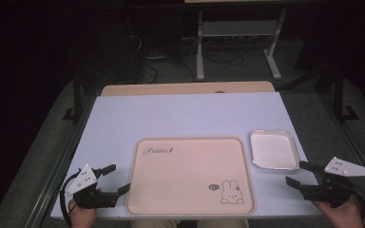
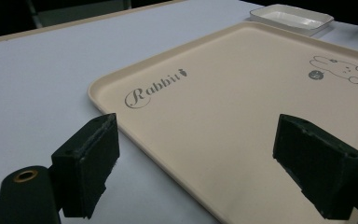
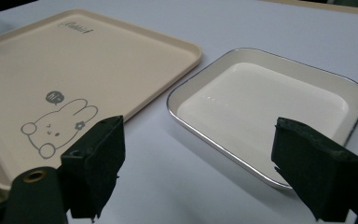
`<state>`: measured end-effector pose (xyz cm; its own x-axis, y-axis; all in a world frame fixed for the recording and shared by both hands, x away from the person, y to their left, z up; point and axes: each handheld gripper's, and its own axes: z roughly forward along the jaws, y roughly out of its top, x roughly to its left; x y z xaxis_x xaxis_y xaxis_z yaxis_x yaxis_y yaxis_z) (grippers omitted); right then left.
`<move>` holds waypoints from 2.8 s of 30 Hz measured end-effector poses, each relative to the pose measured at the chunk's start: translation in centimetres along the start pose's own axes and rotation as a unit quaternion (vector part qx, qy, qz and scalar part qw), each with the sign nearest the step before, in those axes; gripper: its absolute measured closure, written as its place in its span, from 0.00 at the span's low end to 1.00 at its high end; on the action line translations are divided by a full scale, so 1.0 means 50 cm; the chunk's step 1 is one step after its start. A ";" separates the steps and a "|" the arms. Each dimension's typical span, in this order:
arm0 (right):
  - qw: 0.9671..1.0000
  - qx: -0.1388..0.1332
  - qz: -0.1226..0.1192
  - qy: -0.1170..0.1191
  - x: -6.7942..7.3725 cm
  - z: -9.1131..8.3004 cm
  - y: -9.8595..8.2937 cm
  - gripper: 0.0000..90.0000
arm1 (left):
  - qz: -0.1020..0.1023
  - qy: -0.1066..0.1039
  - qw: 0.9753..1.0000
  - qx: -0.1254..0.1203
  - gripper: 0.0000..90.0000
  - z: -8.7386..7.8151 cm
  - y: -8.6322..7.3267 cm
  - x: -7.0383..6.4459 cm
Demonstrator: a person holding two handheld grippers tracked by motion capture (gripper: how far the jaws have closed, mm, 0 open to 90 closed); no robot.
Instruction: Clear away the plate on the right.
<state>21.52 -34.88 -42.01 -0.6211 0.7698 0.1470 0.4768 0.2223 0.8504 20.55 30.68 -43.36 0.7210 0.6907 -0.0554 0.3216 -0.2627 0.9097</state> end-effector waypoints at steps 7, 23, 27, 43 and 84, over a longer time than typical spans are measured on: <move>0.999 0.009 0.037 0.003 -0.041 -0.012 0.002 0.21 | 0.000 -0.001 1.000 0.000 0.16 0.000 0.000 0.000; 0.991 0.037 0.127 0.021 -0.137 -0.025 0.008 0.30 | -0.003 -0.001 1.000 -0.002 0.16 -0.001 0.000 0.001; 0.986 0.045 0.155 0.031 -0.164 -0.022 0.015 0.30 | -0.002 -0.002 1.000 -0.002 0.16 0.000 0.001 0.001; 0.971 0.100 0.214 0.026 -0.223 0.033 0.047 0.47 | -0.003 -0.001 1.000 -0.001 0.16 0.000 0.000 0.003; 0.932 0.205 0.299 -0.023 -0.265 0.147 0.067 0.89 | -0.006 -0.003 1.000 0.001 0.16 0.003 0.001 0.006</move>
<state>35.93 -39.95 -44.81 -0.1460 0.8522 0.5024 0.9321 -0.0517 0.3585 20.88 30.80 -43.39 0.7215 0.6890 -0.0682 0.3305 -0.2561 0.9084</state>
